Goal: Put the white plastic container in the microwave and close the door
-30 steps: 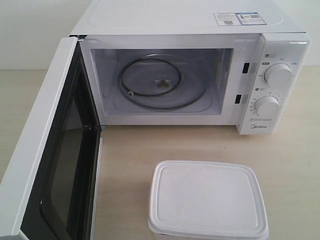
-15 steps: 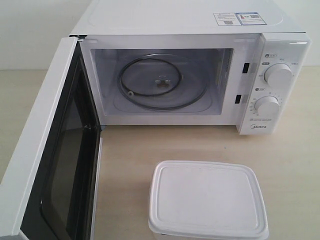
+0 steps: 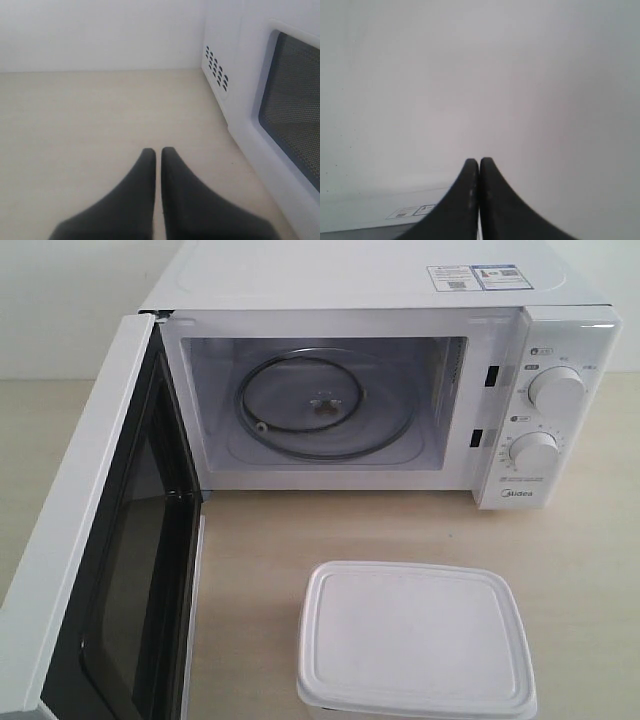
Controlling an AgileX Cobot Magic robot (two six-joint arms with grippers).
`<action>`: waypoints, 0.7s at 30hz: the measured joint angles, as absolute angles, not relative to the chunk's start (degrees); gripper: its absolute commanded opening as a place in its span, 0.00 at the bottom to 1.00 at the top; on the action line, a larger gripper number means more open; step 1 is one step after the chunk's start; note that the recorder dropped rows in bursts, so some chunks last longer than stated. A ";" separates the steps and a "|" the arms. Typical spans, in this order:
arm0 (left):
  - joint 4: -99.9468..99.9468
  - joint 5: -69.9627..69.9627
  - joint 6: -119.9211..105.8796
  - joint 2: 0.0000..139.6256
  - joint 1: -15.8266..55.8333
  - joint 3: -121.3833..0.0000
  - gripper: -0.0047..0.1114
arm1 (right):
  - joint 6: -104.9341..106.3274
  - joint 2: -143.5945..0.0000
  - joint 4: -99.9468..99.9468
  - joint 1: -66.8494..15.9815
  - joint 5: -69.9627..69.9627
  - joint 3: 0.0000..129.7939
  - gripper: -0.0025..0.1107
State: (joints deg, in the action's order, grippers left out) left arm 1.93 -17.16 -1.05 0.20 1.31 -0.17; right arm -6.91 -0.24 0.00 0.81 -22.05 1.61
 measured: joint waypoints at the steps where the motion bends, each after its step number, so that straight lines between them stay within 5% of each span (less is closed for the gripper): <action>1: 1.93 -17.16 -1.05 0.20 1.31 -0.17 0.08 | -6.91 -0.24 0.00 0.81 -22.05 1.61 0.02; 9: 1.93 -17.16 -1.05 0.20 1.31 -0.17 0.08 | -6.99 -1.45 0.00 0.81 -21.67 2.22 0.02; 21: 1.93 -17.16 -1.05 0.20 1.31 -0.17 0.08 | -11.77 -25.03 -9.96 0.81 -26.09 6.63 0.02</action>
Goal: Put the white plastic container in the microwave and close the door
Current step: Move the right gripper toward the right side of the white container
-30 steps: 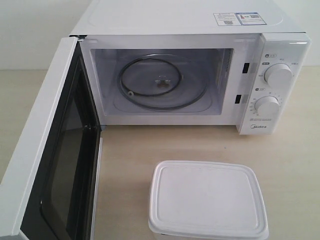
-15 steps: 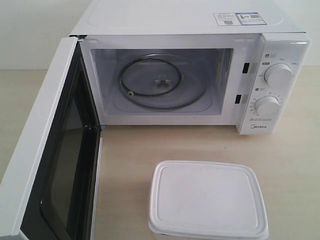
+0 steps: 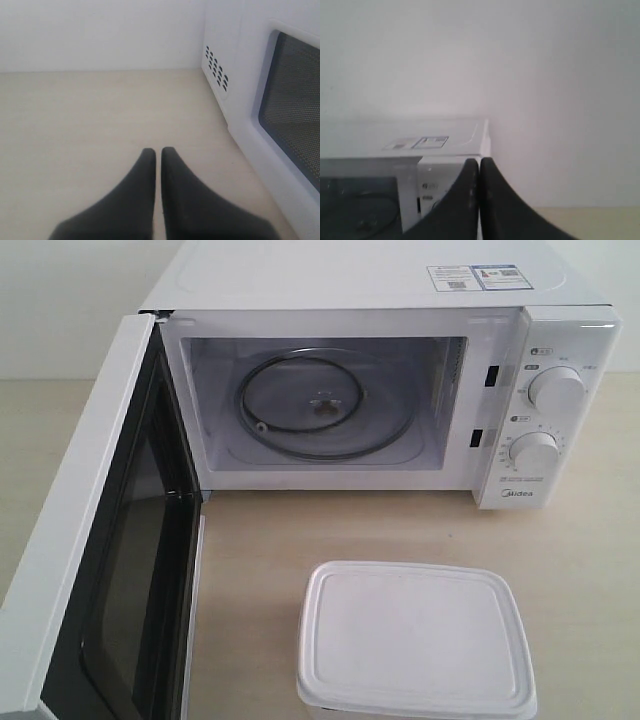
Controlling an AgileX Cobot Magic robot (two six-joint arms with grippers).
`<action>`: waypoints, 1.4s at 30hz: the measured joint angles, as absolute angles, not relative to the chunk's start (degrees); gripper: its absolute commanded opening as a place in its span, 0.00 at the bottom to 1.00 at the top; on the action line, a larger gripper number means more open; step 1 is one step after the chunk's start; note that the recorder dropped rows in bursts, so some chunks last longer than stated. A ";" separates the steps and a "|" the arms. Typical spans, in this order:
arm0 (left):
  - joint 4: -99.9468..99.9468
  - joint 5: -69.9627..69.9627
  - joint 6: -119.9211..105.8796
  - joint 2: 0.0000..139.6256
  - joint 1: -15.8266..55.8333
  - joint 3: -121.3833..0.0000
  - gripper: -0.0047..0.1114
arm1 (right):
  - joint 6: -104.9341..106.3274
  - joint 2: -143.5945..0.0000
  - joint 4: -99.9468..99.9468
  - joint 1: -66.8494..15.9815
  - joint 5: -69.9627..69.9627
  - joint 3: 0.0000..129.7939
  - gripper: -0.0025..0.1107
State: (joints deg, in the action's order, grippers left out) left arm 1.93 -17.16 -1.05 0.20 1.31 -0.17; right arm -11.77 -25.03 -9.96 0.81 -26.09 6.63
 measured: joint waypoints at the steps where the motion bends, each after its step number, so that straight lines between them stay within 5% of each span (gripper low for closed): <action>1: 1.93 -17.16 -1.05 0.20 1.31 -0.17 0.08 | -13.13 -26.94 -12.34 0.81 -26.64 6.63 0.02; 23: 1.93 -17.16 -1.05 0.20 1.31 -0.17 0.08 | -14.39 -70.39 -47.09 0.81 -50.71 6.76 0.02; 42: 1.93 -17.16 -1.05 0.20 1.31 -0.17 0.08 | -12.47 -84.93 -69.13 0.81 -60.76 6.98 0.02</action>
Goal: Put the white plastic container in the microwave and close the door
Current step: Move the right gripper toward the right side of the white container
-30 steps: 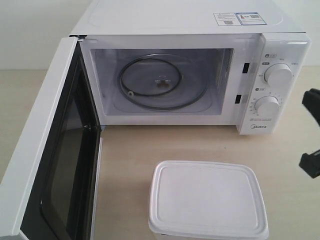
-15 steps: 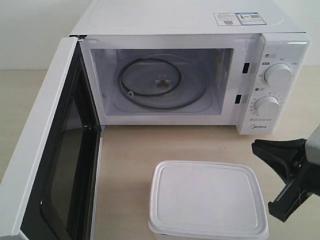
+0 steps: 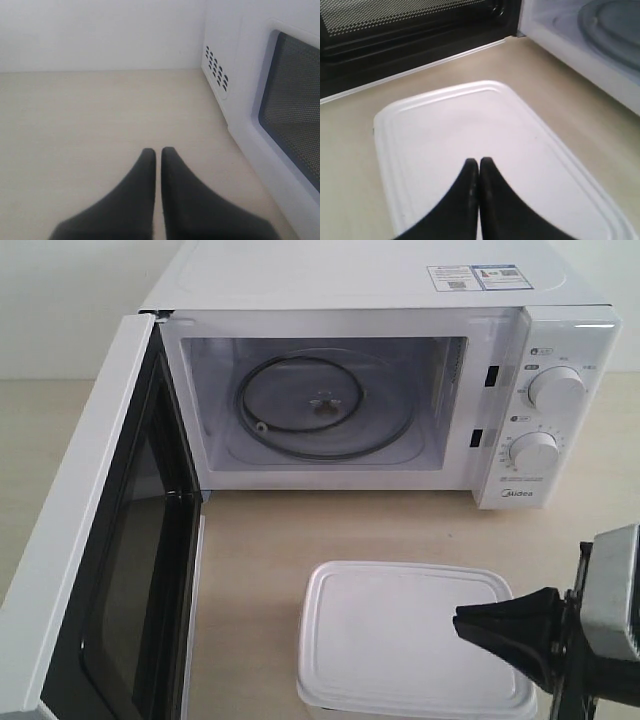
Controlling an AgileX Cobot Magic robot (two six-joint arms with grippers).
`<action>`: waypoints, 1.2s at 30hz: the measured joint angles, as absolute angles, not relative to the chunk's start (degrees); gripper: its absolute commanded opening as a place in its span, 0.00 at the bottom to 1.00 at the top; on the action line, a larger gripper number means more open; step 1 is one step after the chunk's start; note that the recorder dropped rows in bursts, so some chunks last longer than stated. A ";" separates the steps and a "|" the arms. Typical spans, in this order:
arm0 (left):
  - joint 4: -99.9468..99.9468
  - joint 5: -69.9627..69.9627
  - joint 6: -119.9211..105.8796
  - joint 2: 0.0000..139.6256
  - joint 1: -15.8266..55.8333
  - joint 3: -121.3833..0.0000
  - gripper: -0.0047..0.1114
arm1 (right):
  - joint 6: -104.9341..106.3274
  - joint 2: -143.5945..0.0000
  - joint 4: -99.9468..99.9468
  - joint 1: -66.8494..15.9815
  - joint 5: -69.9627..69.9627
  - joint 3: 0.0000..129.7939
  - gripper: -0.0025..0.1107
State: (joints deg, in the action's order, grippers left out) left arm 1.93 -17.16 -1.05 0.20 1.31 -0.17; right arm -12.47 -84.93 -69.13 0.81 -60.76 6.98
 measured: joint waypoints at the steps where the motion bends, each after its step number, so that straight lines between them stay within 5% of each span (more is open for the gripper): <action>1: 1.93 -17.16 -1.05 0.20 1.31 -0.17 0.08 | -12.61 -85.47 -70.14 0.81 -60.76 6.98 0.02; 23: 1.93 -17.16 -1.05 0.20 1.31 -0.17 0.08 | -24.35 -89.43 -82.37 0.81 -65.40 7.01 0.02; 36: 1.93 -17.16 -1.05 0.20 1.31 -0.17 0.08 | -25.94 -92.88 -80.68 -8.76 -59.21 7.10 0.02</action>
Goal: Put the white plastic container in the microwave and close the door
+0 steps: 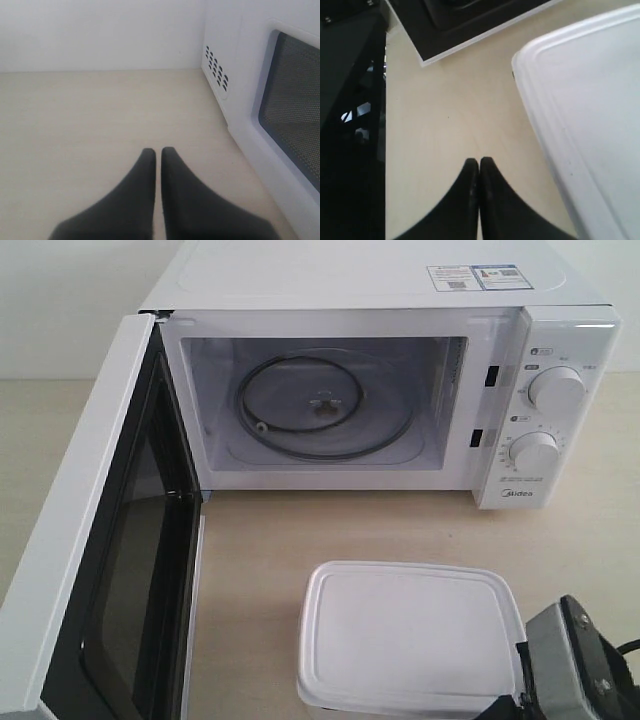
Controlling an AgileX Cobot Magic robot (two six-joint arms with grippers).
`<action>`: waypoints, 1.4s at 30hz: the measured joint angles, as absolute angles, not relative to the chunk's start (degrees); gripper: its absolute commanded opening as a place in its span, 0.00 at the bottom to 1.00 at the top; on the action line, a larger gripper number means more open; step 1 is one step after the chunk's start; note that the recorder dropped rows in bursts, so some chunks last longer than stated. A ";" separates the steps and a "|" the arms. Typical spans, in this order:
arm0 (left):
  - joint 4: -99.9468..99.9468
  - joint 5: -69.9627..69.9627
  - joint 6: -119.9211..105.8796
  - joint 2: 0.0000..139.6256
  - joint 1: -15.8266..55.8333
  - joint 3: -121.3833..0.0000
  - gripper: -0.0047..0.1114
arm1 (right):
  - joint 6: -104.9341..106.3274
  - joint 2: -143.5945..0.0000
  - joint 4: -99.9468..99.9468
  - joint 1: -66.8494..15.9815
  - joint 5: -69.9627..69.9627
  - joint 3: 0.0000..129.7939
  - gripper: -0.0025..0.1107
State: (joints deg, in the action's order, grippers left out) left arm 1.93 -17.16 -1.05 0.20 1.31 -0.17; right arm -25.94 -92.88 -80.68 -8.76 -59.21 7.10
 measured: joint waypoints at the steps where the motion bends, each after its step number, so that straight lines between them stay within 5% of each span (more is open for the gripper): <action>1: 1.93 -17.16 -1.05 0.20 1.31 -0.17 0.08 | -26.50 -92.88 -80.09 -8.93 -58.70 7.10 0.02; 25: 1.93 -17.16 -1.05 0.20 1.31 -0.17 0.08 | -42.24 -93.27 -56.24 -9.18 -31.07 19.14 0.02; 42: 1.93 -17.16 -1.05 0.20 1.31 -0.17 0.08 | -34.31 -93.52 -44.20 -9.18 -29.11 26.22 0.02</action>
